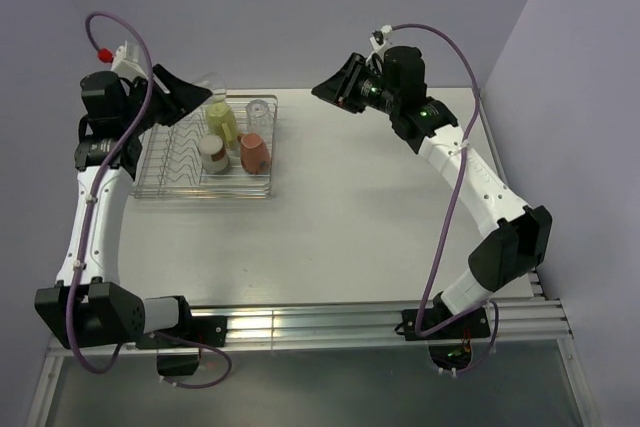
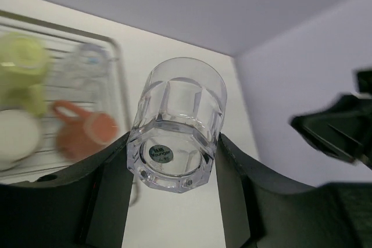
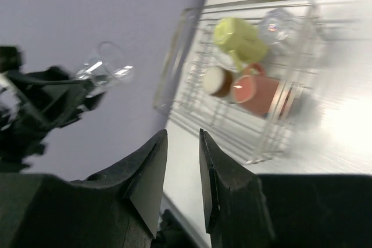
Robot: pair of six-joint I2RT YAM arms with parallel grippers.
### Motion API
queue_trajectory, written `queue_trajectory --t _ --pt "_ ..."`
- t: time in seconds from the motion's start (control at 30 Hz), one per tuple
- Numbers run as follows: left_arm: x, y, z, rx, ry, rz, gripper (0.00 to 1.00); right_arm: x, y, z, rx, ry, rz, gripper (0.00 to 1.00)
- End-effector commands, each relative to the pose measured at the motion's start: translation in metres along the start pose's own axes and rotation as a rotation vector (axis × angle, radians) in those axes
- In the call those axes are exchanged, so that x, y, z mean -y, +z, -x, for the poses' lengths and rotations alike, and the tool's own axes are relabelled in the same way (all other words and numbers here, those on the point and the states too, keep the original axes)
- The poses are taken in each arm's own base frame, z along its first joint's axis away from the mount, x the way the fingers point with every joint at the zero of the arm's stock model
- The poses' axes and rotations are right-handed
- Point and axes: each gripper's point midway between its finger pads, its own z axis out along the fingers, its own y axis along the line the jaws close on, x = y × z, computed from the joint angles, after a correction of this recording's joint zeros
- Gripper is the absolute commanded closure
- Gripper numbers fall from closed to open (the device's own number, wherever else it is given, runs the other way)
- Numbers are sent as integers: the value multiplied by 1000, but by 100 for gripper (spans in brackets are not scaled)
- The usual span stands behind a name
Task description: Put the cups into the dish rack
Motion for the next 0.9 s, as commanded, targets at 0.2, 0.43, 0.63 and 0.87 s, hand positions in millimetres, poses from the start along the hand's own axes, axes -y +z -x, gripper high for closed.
queue_trajectory --t 0.2,0.43,0.63,0.87 --pt "-132 -41 59 167 67 668 100 66 -11 -5 20 -140 -268 64" --pt "-208 -23 69 130 16 866 100 96 -11 -15 -9 -191 -356 64" --pt "-243 -9 82 112 14 978 100 107 -7 -24 -47 -212 -368 64" --pt "-274 2 85 58 35 1061 100 112 -4 -26 -65 -217 -358 64"
